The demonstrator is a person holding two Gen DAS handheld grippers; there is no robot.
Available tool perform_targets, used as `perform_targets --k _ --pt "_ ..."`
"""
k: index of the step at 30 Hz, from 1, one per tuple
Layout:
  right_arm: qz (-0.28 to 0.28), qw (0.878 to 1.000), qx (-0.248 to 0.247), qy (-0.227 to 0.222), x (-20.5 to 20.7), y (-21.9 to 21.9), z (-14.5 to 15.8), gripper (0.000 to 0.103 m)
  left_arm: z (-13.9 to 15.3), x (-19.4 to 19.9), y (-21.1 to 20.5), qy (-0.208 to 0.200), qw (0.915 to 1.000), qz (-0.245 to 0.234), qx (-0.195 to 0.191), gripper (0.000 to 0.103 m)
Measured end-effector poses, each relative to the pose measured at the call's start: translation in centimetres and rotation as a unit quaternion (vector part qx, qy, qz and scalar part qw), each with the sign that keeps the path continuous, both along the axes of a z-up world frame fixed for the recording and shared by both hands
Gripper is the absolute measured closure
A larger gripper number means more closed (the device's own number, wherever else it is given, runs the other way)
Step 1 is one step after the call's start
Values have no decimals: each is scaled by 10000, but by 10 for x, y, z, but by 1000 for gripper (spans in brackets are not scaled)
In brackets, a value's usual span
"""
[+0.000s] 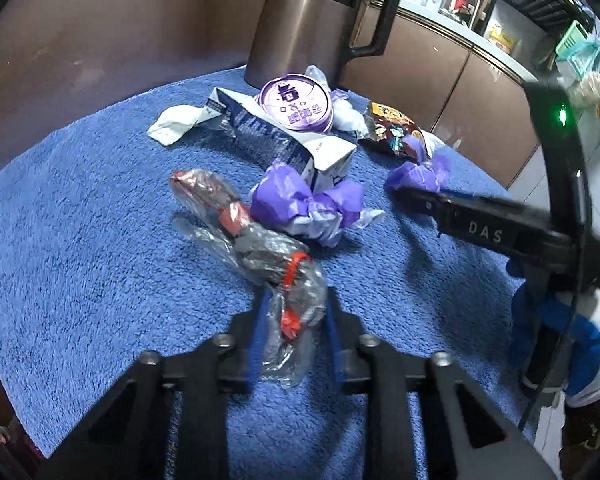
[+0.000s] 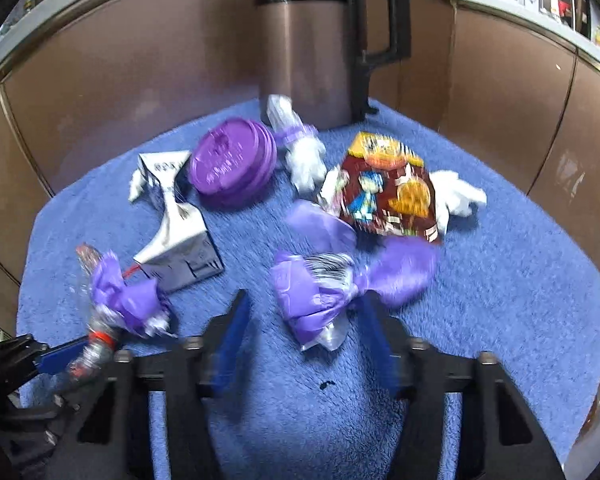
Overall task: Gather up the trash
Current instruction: 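Grasp purple candy wrapper with right gripper while left gripper grasps clear plastic wrapper, then carry both held wrappers over the white trash bin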
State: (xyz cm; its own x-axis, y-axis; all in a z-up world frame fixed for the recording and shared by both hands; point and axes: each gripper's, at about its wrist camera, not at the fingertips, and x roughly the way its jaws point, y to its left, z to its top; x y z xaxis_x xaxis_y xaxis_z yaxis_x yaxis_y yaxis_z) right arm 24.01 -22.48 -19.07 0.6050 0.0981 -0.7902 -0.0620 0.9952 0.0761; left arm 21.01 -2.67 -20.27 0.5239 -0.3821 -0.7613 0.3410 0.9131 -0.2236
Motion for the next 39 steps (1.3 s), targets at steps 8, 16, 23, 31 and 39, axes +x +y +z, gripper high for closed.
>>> perform_targets --k 8,16,23,31,39 --pt "-97 9988 428 -205 -30 -17 15 78 6 -12 16 -2 9993 202 -303 93" --pt "-69 9964 645 -542 -88 -16 45 79 32 -46 36 -230 9983 320 -429 93" --pt "-89 9918 672 -1087 -157 -24 88 79 87 -88 52 -851 9938 368 -615 93" --pt "-289 9813 650 -1790 -233 -49 136 79 134 -129 32 -1337 9882 129 -740 93" --pt "-1070 9696 535 -2136 -310 -105 151 79 157 -156 -47 -1458 9829 -860 -730 93"
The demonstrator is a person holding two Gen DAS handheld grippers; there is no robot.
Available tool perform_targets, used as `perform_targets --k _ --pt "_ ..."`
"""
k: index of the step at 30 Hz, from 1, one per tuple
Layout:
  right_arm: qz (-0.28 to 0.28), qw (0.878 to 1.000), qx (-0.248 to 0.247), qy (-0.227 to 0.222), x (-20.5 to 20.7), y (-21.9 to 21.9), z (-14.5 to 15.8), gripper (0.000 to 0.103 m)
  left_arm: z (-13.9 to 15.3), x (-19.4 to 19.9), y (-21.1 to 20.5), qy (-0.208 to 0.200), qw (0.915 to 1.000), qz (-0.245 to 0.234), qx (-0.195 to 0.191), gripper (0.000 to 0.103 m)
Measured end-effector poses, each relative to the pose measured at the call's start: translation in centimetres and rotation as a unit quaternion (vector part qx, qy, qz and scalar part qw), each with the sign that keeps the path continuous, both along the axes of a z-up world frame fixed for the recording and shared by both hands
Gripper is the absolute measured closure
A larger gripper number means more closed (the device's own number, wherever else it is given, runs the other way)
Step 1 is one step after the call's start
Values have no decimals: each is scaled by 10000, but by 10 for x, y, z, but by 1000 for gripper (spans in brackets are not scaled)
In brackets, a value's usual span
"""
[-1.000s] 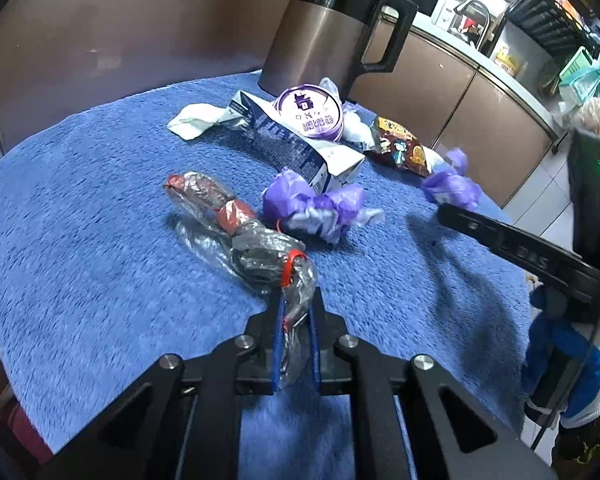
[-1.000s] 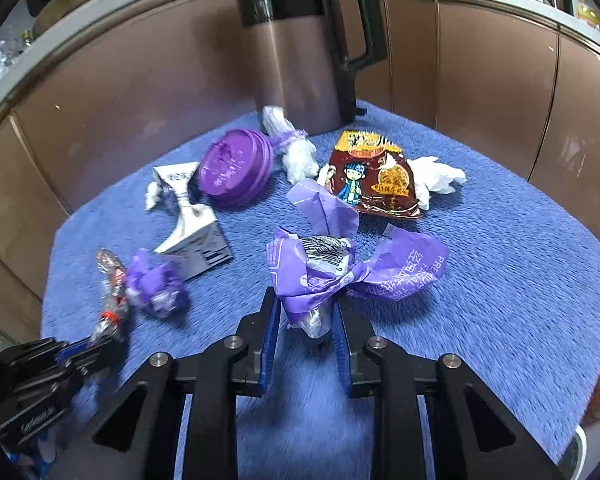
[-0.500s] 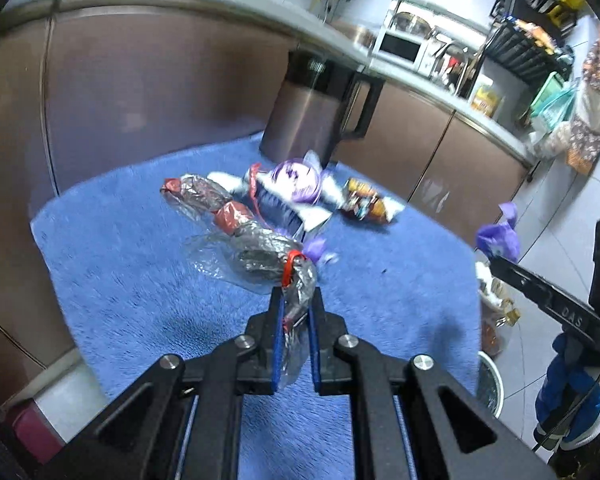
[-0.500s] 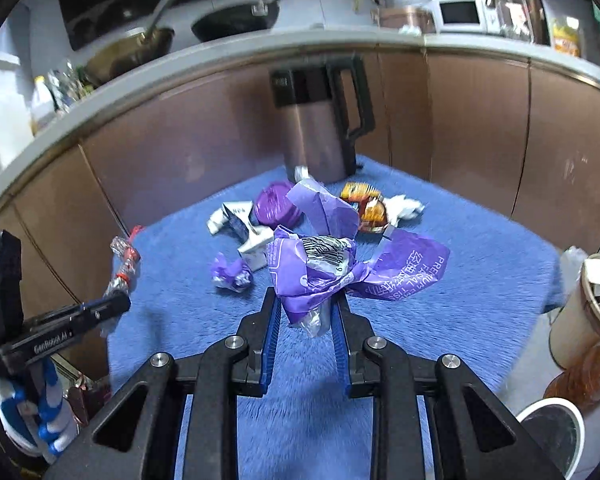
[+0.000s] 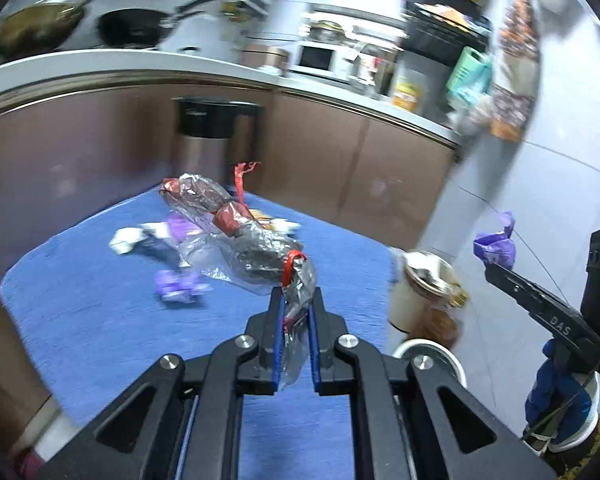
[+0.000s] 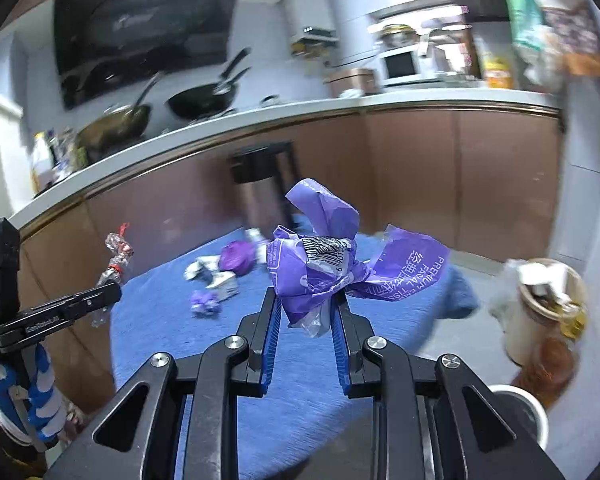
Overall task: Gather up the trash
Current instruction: 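Carry both held wrappers over the white trash bin, then open both grippers to drop the wrappers into the bin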
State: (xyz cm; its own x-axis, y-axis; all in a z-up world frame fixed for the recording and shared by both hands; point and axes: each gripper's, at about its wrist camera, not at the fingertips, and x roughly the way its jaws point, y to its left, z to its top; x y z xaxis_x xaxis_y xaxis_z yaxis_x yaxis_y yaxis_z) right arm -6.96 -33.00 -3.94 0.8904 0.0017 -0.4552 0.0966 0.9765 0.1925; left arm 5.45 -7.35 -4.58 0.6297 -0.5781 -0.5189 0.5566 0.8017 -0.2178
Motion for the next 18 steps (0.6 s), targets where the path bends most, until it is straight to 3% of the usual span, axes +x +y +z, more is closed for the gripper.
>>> perform_targets --k 5,9,14,18 --pt "-755 9971 49 -36 -31 -45 -3 79 4 -19 -67 -92 9972 -722 161 93" --pt "-1357 9907 85 92 -46 -85 -19 79 0 -33 -127 -88 9898 -1383 335 93" --pt "-1808 9812 411 541 -51 -125 -61 79 -28 -49 -208 130 9723 -2232 682 93" --pt "-2125 9674 797 1128 -48 -157 -116 78 -59 -56 -269 530 9547 -2776 931 93"
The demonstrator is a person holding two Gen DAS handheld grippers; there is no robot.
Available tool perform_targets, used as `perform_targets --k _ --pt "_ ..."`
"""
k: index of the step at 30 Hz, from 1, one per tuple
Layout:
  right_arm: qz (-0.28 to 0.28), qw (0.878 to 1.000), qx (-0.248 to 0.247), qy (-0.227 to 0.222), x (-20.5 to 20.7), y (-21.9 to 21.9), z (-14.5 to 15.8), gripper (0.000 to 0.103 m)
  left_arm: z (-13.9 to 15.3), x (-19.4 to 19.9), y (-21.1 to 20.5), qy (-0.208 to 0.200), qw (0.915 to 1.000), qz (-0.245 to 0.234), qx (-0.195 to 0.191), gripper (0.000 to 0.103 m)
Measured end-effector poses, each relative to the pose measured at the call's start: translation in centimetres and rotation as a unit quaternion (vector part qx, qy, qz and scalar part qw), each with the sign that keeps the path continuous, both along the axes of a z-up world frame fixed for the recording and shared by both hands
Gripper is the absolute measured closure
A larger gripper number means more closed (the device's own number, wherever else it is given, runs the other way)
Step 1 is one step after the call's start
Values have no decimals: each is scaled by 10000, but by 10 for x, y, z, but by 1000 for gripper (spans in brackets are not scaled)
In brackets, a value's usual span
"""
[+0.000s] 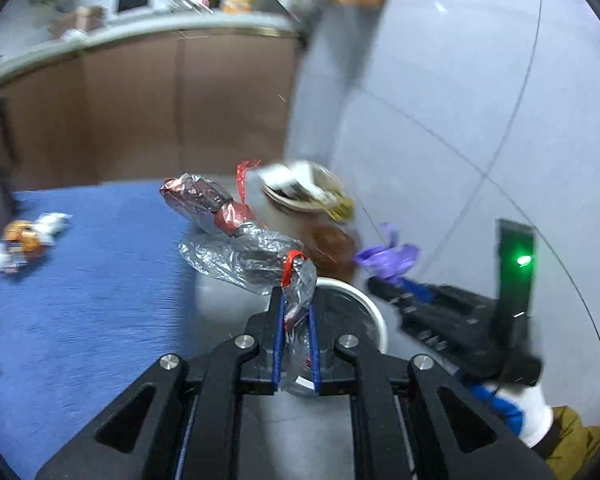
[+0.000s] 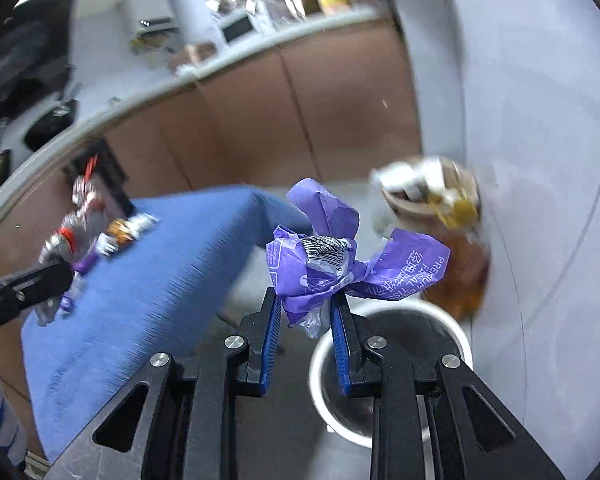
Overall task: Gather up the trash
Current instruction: 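Open both grippers to drop the wrappers into the bin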
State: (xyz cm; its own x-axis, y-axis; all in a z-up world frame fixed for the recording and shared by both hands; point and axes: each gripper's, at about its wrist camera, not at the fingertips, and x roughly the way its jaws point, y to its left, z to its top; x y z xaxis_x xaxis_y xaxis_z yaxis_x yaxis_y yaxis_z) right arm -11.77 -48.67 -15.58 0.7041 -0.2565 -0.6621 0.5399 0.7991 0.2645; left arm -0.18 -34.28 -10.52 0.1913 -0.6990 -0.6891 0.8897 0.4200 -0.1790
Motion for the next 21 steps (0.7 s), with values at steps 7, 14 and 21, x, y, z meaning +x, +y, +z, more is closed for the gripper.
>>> perform_targets --k 7,14,21 --pt "-337 9947 748 623 2 -43 -81 78 -57 -1 -82 321 9958 -551 657 93" --pt "-581 9873 1121 961 1 -72 -129 72 -89 7 -123 691 9911 -791 823 91" --pt "-806 9820 1212 1200 -3 -84 -144 54 -100 23 -135 1140 9872 -785 788 63"
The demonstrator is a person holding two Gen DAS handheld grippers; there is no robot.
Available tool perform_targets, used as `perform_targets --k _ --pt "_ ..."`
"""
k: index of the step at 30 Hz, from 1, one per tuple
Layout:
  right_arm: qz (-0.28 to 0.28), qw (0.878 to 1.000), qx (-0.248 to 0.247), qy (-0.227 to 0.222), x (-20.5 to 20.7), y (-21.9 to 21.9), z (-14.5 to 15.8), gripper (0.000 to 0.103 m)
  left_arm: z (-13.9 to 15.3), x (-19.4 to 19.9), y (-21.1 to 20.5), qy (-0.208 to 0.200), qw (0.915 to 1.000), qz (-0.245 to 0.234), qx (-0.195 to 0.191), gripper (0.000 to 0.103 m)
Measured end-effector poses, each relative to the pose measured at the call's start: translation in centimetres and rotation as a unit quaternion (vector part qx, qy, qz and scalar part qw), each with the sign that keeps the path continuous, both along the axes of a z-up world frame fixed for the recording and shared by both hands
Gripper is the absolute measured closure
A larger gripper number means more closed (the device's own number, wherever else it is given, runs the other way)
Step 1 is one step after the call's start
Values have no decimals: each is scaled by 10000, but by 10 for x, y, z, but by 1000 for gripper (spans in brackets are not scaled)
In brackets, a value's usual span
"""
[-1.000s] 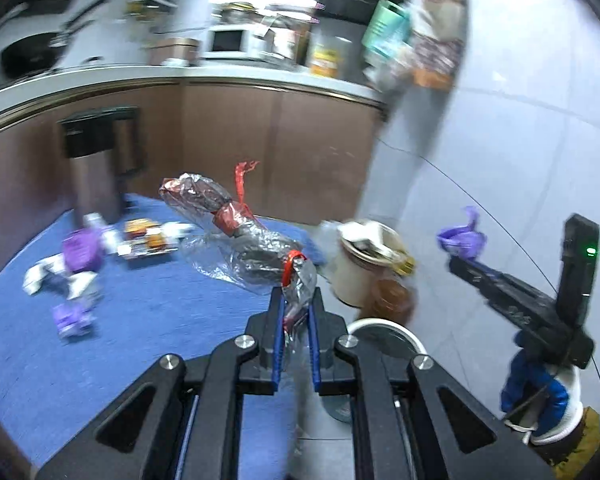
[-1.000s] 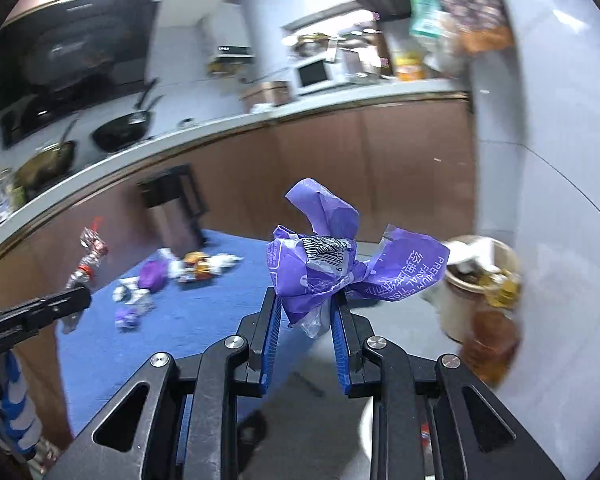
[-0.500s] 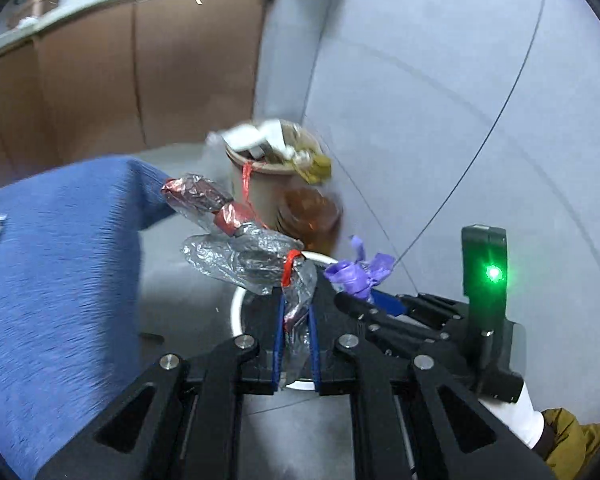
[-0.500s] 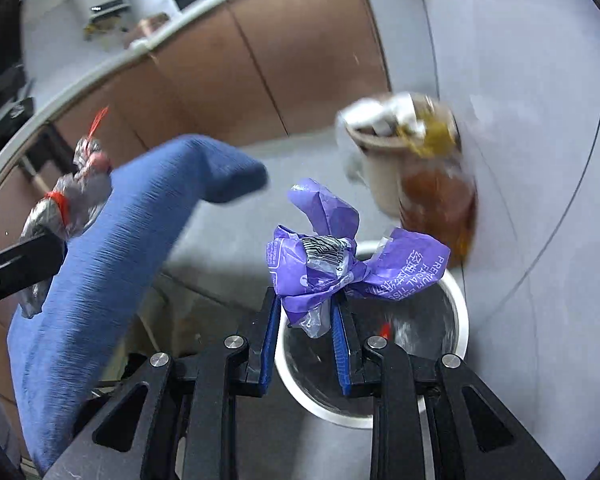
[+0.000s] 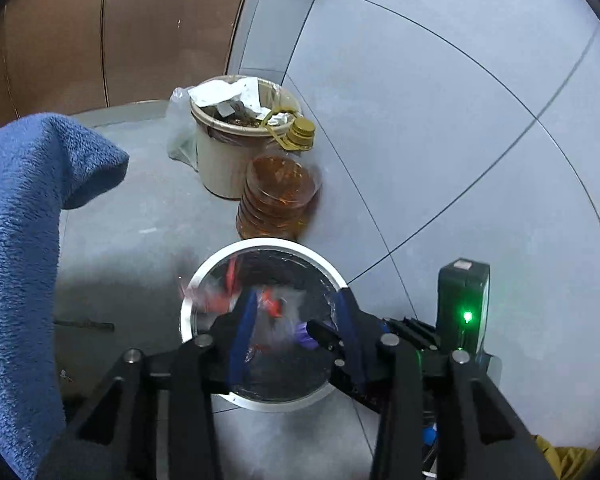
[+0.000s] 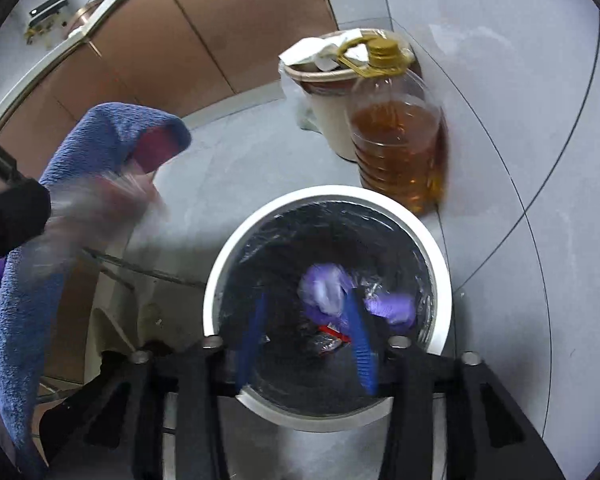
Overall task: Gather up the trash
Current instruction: 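Open both grippers to drop the wrappers into the bin, then move both grippers back to the remaining trash on the towel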
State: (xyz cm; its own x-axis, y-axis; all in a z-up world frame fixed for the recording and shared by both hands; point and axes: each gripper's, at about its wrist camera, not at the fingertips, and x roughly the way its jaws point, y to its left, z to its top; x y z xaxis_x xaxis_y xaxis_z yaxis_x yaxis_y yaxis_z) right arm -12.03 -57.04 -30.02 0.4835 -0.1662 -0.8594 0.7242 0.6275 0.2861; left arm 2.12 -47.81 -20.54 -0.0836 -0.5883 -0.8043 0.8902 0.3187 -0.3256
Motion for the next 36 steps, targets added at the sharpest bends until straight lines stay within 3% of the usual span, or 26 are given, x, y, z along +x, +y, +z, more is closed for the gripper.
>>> perform_targets --k 4,9,16,21,28,36 --pt "-83 9999 35 96 -3 -3 -5 53 -1 6 2 135 9999 74 -20 63" --pt "-91 9999 -32 91 -4 0 0 47 15 11 15 4 9991 329 -273 63" --pt "-36 9991 -409 -111 -1 12 34 35 54 9 46 -568 9940 602 -718 63" --pt "38 9963 -801 -313 1 29 68 18 79 7 76 -810 9904 726 -856 63" --pt "102 9877 -1325 -821 -4 56 125 0 105 11 141 -1236 9796 1199 -1039 59" --pt "358 9661 -1846 -1768 -8 101 197 0 142 10 231 -1836 9553 1847 -1398 57"
